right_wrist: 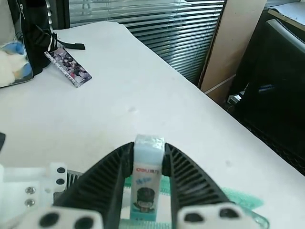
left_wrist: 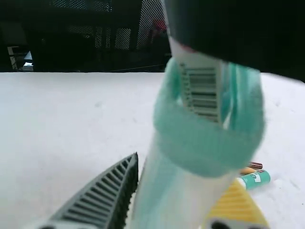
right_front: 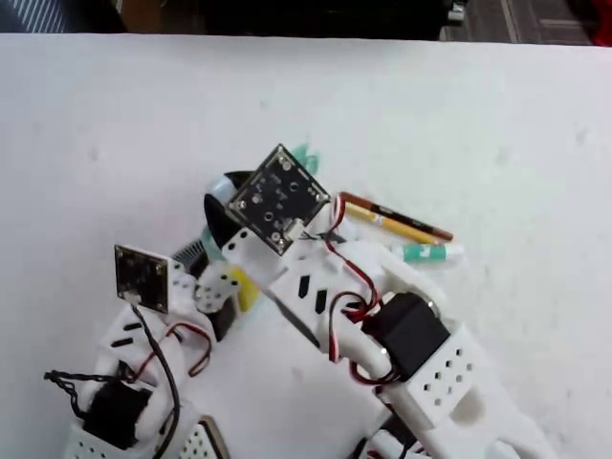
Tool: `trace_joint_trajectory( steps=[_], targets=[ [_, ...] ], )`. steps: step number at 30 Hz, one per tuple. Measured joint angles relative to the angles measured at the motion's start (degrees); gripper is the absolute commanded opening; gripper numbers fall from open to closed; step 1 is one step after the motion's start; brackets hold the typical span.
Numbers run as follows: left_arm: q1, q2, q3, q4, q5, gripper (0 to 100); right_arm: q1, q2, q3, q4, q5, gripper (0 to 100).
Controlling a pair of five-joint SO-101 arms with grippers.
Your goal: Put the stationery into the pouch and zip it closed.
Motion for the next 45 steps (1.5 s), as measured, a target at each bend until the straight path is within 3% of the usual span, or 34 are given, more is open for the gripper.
trace_joint_trajectory(
  steps=[37,45],
  targets=[
    [0.0,0.0,0.0,0.0,0.0,23,0.0,0.0,0.0,0.4,0.0,2.0],
    [-0.4,0.0,0.0,0.0,0.0,23,-0.1,-0.2,0.0,1.6,0.0,28.5]
  ],
)
